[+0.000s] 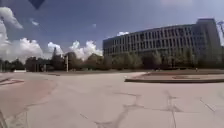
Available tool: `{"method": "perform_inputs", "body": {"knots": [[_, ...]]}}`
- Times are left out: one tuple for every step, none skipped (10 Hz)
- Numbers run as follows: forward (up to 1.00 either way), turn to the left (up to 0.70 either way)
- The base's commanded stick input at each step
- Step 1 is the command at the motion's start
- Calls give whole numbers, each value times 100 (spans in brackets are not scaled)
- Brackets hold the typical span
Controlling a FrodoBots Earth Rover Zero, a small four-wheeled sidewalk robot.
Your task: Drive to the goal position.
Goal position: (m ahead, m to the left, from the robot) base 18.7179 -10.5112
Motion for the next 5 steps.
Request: {"method": "perform_inputs", "body": {"knots": [[100,0],[100,0],[100,0],[100,0],[100,0]]}}
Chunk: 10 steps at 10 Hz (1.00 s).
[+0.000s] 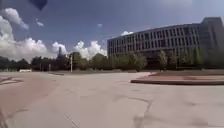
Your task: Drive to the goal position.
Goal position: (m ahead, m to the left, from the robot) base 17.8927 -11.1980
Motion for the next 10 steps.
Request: {"method": "perform_inputs", "body": {"knots": [[100,0],[100,0],[100,-25],[100,-27],[100,-27],[100,-27],[100,-27],[100,-3],[100,0],[100,0]]}}
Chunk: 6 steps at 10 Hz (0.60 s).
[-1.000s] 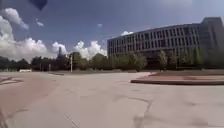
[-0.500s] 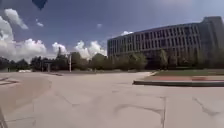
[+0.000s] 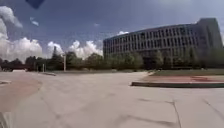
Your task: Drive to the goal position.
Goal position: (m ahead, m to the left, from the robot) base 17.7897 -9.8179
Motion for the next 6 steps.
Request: {"method": "perform_inputs", "body": {"knots": [[100,0],[100,0],[100,0],[100,0],[100,0],[100,0]]}}
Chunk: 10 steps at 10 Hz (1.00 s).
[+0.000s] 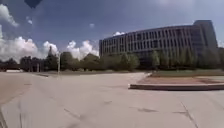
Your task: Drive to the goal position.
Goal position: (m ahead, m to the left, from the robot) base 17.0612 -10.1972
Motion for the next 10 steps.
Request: {"method": "perform_inputs", "body": {"knots": [[100,13],[100,27],[100,27],[100,18],[100,2],[100,6],[100,11],[100,15],[100,20],[100,24]]}}
